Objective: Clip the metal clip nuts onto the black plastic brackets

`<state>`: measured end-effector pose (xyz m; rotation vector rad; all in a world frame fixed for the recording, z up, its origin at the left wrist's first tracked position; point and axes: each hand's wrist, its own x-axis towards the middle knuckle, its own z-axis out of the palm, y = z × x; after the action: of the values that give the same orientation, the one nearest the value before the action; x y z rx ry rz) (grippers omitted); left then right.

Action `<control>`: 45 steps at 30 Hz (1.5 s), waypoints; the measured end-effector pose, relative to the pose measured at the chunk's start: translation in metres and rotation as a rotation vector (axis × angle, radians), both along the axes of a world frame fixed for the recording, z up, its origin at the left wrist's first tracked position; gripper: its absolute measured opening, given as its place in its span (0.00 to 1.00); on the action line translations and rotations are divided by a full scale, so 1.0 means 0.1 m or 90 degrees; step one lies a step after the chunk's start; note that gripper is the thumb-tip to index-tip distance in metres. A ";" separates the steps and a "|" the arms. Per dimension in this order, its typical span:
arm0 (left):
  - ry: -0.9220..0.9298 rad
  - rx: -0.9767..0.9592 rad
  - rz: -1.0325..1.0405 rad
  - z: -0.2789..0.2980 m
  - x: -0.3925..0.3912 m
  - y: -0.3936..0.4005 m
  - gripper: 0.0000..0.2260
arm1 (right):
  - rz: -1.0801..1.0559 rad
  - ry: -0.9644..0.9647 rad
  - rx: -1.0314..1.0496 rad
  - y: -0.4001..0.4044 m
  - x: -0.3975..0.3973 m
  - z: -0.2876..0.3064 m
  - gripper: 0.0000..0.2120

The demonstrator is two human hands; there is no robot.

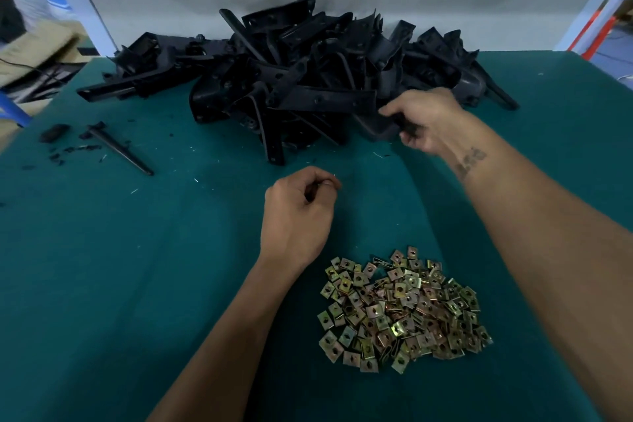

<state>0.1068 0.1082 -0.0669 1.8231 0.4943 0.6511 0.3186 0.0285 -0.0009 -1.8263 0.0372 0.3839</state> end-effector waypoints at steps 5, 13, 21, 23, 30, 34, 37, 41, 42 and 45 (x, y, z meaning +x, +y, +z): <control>-0.013 -0.024 -0.017 -0.01 -0.01 0.00 0.11 | -0.246 -0.214 -0.012 -0.56 -0.02 0.00 0.15; -0.110 -0.018 -0.033 0.01 -0.04 0.00 0.06 | 0.087 -0.385 0.234 -0.83 -0.81 -0.20 0.08; -0.169 -0.221 -0.155 0.03 -0.10 0.05 0.08 | 0.400 0.006 0.296 -0.61 -1.17 -0.38 0.11; -0.189 -0.231 -0.156 0.02 -0.10 0.08 0.03 | 0.435 -0.017 0.246 -0.63 -1.14 -0.40 0.10; -0.146 -0.172 -0.131 -0.04 -0.07 0.10 0.05 | 0.526 -0.227 -0.077 -1.26 -0.99 -0.46 0.08; -0.165 -0.213 -0.147 -0.02 -0.08 0.13 0.06 | 0.574 -0.281 -0.147 -1.44 -1.09 -0.48 0.13; -0.202 -0.339 -0.219 0.03 -0.07 0.07 0.11 | 0.566 -0.328 -0.183 -1.35 -1.15 -0.48 0.06; -0.191 -0.443 -0.278 0.04 -0.02 -0.12 0.18 | 0.578 -0.345 -0.210 -1.32 -1.14 -0.49 0.06; -0.185 -0.452 -0.269 0.05 -0.01 -0.15 0.19 | 0.576 -0.339 -0.196 -1.34 -1.14 -0.50 0.07; -0.176 -0.480 -0.220 0.06 0.00 -0.11 0.21 | 0.526 -0.296 -0.110 -1.38 -1.11 -0.53 0.06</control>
<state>0.1073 0.0968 -0.0607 1.0467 0.1852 0.3898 0.2076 -0.1097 -0.0544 -1.9972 -1.0563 0.5207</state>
